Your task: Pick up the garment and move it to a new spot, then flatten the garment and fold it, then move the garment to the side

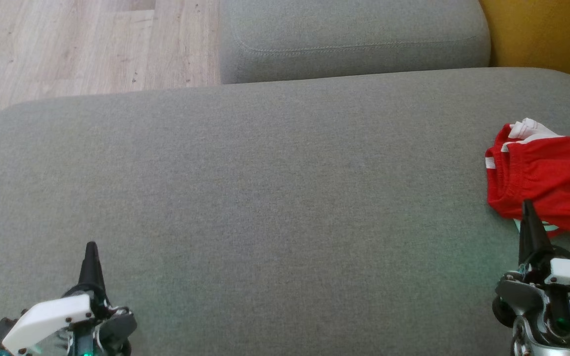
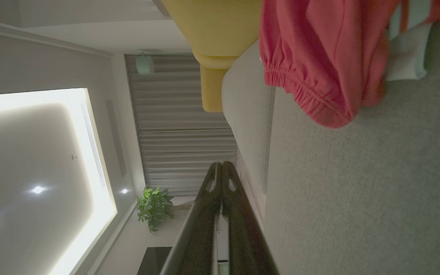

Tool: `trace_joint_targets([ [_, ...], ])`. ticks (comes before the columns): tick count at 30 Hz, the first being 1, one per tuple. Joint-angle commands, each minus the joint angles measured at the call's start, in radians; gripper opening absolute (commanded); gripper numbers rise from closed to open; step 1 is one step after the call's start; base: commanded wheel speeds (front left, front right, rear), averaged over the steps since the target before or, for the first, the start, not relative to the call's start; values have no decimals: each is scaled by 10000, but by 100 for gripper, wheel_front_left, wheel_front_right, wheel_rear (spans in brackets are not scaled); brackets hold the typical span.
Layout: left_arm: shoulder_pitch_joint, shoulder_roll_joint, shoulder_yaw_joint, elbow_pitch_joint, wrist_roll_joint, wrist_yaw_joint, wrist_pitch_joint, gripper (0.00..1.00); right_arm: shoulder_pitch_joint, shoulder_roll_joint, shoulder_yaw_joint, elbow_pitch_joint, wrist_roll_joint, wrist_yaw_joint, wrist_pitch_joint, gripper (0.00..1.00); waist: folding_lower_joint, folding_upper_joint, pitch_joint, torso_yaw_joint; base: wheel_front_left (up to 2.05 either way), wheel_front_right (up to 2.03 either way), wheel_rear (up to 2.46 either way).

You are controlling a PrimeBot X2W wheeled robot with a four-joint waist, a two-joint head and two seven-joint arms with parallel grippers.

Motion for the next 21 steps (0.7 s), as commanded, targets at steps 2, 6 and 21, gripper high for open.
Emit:
trace_joint_targets([
  [2, -475, 70, 402, -367, -53, -69, 31, 0, -219, -45, 201, -401, 68, -7, 60, 0, 0, -1, 0, 1, 0, 0, 0],
  [6, -475, 70, 402, -368, -53, -69, 31, 0, -219, -45, 201, -401, 68, -7, 60, 0, 0, -1, 0, 1, 0, 0, 0],
  [21, -474, 70, 402, -368, -53, -69, 31, 0, -219, -45, 202, -401, 68, -7, 59, 0, 0, -1, 0, 1, 0, 0, 0],
])
